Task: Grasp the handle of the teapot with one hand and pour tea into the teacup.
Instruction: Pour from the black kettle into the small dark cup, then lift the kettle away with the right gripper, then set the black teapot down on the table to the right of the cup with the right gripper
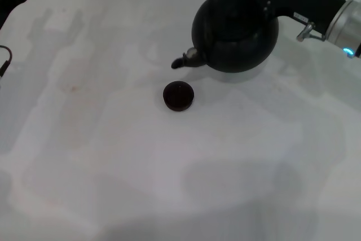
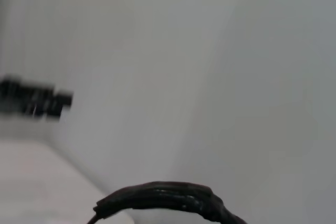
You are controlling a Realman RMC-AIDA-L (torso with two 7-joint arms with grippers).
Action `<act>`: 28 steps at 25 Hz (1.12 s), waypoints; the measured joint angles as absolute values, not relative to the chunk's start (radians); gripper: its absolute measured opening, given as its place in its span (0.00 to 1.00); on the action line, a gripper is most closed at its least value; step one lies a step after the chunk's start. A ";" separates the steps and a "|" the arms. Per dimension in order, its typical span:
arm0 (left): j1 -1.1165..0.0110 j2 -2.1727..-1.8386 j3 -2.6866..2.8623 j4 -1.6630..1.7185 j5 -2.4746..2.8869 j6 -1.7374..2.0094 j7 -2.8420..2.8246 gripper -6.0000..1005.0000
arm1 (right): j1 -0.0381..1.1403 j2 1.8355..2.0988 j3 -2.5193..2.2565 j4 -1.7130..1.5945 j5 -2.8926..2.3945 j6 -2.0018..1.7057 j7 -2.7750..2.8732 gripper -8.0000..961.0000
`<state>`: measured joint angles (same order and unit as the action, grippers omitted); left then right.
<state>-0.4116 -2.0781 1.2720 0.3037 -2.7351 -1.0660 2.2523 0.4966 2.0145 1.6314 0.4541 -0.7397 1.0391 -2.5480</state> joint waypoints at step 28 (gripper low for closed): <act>-0.419 -2.075 1.270 0.311 -2.735 -1.060 2.256 0.83 | 0.266 2.013 1.795 0.324 -0.684 1.161 -2.481 0.13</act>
<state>-0.4188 -2.0755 1.2701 0.3115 -2.7350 -1.0599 2.2565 0.2662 2.0126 1.7950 0.3238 -0.6837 1.1605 -2.4809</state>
